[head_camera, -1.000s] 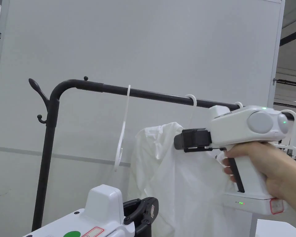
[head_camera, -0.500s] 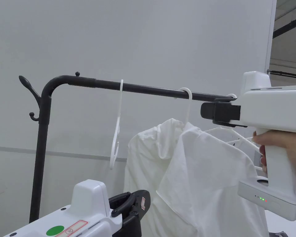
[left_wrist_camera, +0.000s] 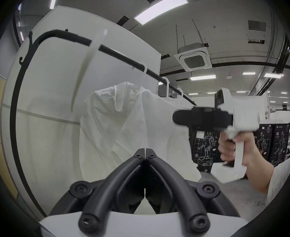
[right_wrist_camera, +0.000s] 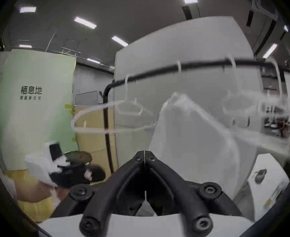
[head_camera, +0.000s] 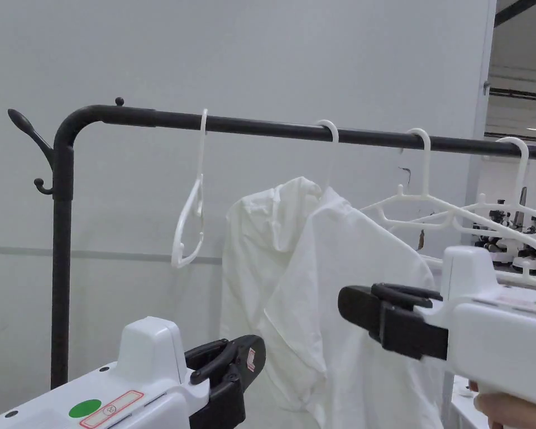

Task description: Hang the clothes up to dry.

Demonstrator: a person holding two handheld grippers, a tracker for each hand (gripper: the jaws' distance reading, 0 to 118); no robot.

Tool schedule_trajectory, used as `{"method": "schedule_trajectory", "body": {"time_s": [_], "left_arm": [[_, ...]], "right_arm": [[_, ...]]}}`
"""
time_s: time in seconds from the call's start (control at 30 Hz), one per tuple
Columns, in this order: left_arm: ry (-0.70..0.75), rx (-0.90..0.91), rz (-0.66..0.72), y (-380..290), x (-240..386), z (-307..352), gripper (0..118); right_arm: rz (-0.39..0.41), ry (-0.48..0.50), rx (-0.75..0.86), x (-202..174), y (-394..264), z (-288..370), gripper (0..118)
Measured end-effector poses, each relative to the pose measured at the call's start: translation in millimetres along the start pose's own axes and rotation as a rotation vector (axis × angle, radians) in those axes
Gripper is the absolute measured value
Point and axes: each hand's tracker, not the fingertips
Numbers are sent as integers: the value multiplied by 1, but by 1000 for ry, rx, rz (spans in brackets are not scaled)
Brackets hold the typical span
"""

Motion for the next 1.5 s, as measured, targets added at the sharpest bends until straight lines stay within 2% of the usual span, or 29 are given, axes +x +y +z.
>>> {"method": "schedule_trajectory", "body": {"time_s": [0.07,0.13,0.23,0.33,0.43,0.5,0.53,0.57,0.63,0.7,0.77,0.87,0.97,1.1,1.23,1.4,1.47,1.5], "left_arm": [[-4,-30,-17,-9,-3,1,1],[-26,-51,-35,-20,-7,4,1],[-52,-80,-32,-36,-13,6,1],[-70,-121,-19,-51,-19,7,1],[-218,-148,-49,-63,-29,16,1],[-365,-196,12,-65,-38,30,1],[-414,-199,46,-64,-40,36,1],[-461,-230,60,-64,-42,45,1],[-436,-248,46,-66,-43,54,1],[-426,-253,37,-66,-48,62,1],[-418,-241,57,-66,-49,70,1],[-343,-238,23,-65,-50,88,1],[-231,-198,12,-64,-48,116,1],[-52,-171,-3,-66,-48,176,1],[160,-190,-51,-65,-41,245,1],[503,-112,-26,-59,-8,325,1],[616,-116,-48,-60,11,351,1],[683,-122,-46,-61,22,363,1]], "right_arm": [[23,19,-17,6,-30,0,0],[-1,13,-27,9,-57,-1,0],[-109,64,-34,15,-91,-1,0],[-91,64,-34,19,-108,-1,0],[-24,182,-28,15,-112,-1,0],[41,394,1,15,-115,5,0],[5,458,-24,18,-116,5,0],[-29,493,-39,16,-118,7,0],[-43,491,-30,18,-122,10,0],[-77,579,-58,19,-125,9,0],[-56,555,-56,15,-124,5,0],[-40,575,-72,2,-123,-14,0],[-37,644,-71,-15,-122,-47,0],[-29,880,-73,-56,-126,-116,0],[2,1053,-82,-113,-130,-185,0],[-18,1323,-122,-201,-141,-260,0],[34,1395,-123,-241,-147,-279,0],[36,1463,-147,-264,-151,-287,0]]}}
